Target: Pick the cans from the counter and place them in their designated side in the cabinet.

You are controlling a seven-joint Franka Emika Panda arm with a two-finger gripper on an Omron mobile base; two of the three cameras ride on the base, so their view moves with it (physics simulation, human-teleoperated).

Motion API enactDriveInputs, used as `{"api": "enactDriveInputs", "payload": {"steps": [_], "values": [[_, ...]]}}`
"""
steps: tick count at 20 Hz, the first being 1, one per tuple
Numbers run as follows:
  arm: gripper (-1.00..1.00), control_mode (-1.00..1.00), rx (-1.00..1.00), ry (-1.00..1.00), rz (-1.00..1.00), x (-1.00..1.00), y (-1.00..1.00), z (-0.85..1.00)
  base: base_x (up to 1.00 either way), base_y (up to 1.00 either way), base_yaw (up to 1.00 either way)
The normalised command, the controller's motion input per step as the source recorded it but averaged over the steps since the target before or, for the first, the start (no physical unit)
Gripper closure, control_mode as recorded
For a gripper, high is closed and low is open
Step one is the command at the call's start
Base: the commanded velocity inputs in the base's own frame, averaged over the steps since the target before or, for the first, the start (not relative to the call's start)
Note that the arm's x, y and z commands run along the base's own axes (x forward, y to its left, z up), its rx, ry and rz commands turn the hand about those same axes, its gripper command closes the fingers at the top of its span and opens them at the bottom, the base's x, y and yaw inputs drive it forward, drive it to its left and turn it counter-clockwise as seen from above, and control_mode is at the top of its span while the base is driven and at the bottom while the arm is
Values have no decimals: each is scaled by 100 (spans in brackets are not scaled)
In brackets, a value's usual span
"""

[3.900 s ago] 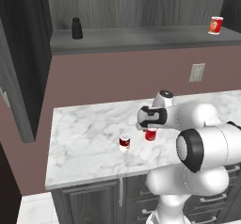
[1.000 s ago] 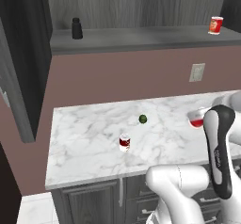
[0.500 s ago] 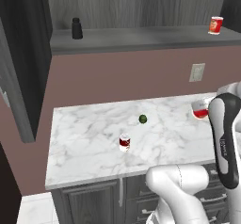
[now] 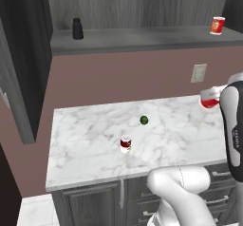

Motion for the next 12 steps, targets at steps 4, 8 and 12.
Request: {"api": "enactDriveInputs", "payload": {"steps": [4, 8, 12], "values": [[100, -100, 0, -7, 0, 0, -8, 39, 0, 0, 0], [100, -100, 0, -7, 0, 0, -8, 38, 0, 0, 0], [100, -100, 0, -8, -1, -2, -1, 36, 0, 0, 0]]}}
